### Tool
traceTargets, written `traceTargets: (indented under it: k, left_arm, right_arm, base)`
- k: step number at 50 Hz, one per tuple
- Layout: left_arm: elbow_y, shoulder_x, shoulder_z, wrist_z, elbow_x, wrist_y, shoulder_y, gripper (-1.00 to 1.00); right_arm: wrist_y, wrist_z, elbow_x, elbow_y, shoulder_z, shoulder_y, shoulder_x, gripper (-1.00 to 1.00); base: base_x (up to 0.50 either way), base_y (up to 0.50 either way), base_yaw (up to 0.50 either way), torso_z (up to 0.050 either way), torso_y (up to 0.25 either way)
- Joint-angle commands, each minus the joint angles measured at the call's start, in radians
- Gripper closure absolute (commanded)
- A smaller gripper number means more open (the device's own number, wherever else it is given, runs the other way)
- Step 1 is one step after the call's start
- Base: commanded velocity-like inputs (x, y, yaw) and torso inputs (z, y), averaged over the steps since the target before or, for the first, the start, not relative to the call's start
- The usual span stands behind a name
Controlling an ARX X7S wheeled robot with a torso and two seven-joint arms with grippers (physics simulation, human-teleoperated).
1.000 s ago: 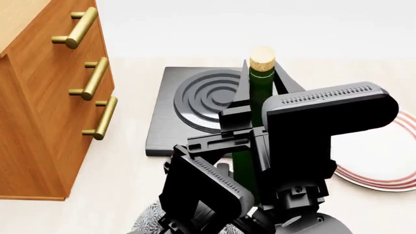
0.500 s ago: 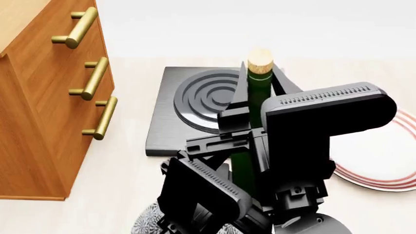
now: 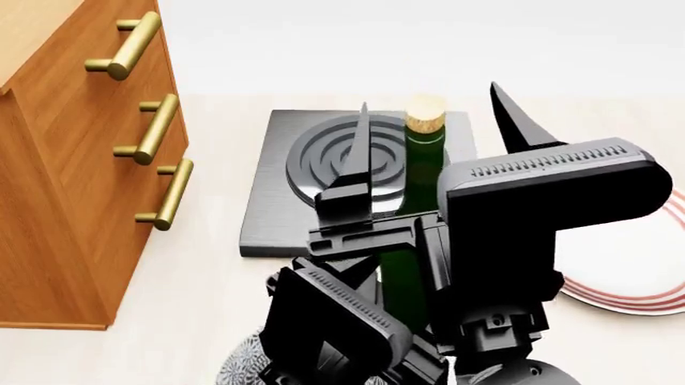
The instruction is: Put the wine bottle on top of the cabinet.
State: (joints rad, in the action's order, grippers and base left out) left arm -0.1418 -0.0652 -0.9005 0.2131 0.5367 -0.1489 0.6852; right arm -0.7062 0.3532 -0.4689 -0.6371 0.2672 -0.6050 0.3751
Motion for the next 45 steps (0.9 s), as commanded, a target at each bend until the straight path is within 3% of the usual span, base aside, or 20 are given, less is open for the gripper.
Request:
traceTargets:
  k: [1,15,31,45]
  left_arm:
    - [0.009,-0.007,0.003,0.020,0.029,0.019,0.016,1.00]
    - [0.056,-0.042,0.015,0.052,0.046,-0.010,0.044,1.00]
    - [0.163,-0.125,0.080,0.125,0.084,-0.091,0.115,1.00]
    - [0.215,-0.176,0.141,0.181,0.126,-0.188,0.219,1.00]
  right_arm:
    - [-0.039,0.031,-0.020,-0.107,-0.012,0.040,0.026,-1.00]
    - [-0.100,0.118,-0.114,-0.333,-0.112,0.152,0.069,-1.00]
    - [0.245,0.087,0.058,-0.211,-0.095,0.460,0.067,-1.00]
    - [0.315,0.087,0.072,-0.167,-0.110,0.528,0.061,-1.00]
  base:
    - [0.00,0.00,0.00,0.000,0.000]
    - [0.00,0.00,0.00,0.001,0.001]
    - [0.00,0.00,0.00,0.000,0.001]
    - [0.00,0.00,0.00,0.000,0.001]
